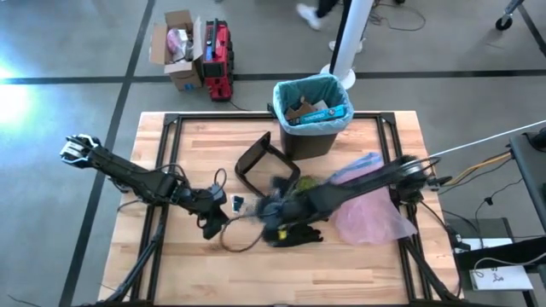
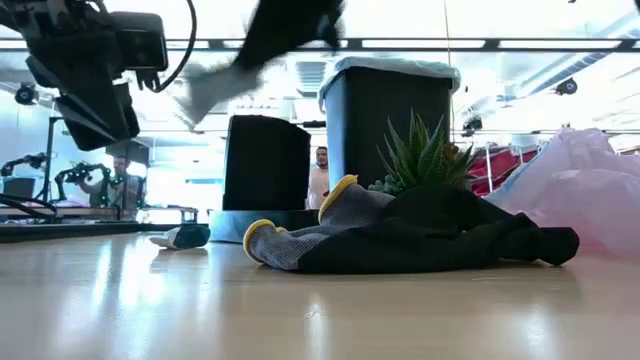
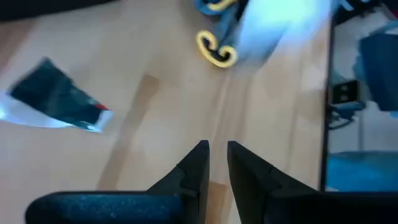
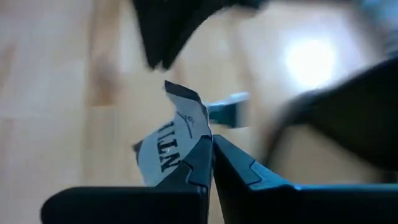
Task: Place trash/remove bag and relplace
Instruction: Put the white paper into the trash bin
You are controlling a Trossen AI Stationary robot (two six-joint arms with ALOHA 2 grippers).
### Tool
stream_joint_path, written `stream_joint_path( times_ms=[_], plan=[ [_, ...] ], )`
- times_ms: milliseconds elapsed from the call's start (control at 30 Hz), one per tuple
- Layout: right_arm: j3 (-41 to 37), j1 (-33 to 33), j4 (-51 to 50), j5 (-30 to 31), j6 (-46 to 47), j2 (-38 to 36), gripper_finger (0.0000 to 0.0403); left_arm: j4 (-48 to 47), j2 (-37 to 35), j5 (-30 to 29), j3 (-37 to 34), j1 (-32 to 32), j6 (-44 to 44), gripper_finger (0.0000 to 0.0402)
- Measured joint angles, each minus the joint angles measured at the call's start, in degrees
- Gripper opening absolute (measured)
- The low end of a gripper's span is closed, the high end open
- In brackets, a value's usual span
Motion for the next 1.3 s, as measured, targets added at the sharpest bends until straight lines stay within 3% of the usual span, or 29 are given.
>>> stream_joint_path(
  times_ms=[233, 500, 733, 867, 1067, 1200, 1300],
  plan=[
    [0.02, -1.48, -4.97, 20.72, -8.37, -15.73, 0.0000, 0.15, 0.03, -2.06, 0.00, 0.00, -1.70, 0.0043],
    [-0.05, -7.19, -5.21, 37.55, -0.70, -25.44, 0.0000, 0.15, 0.03, -2.04, 0.00, 0.00, -1.71, 0.0043],
    [-0.08, -15.09, -9.17, 38.84, 15.66, -27.36, 0.0000, 0.16, 0.03, -2.02, 0.00, 0.00, -0.98, 0.0043],
    [-0.13, -19.78, -16.15, 37.79, 30.03, -26.63, 0.0004, 0.24, 0.03, -2.02, 0.00, 0.02, -0.88, 0.0043],
    [-0.15, -24.58, -29.95, 37.60, 48.13, -26.01, 0.0072, 1.03, 0.03, -1.91, 0.00, 0.00, -6.64, 0.0043],
    [-0.15, -24.26, -33.09, 37.58, 49.48, -25.61, 0.0135, 3.09, 0.06, -1.96, 0.00, 0.00, -15.30, 0.0043],
    [-0.14, -21.87, -32.71, 35.59, 42.58, -25.61, 0.0173, 6.20, 0.16, -2.03, 0.00, 0.00, -14.55, 0.0043]
  ],
)
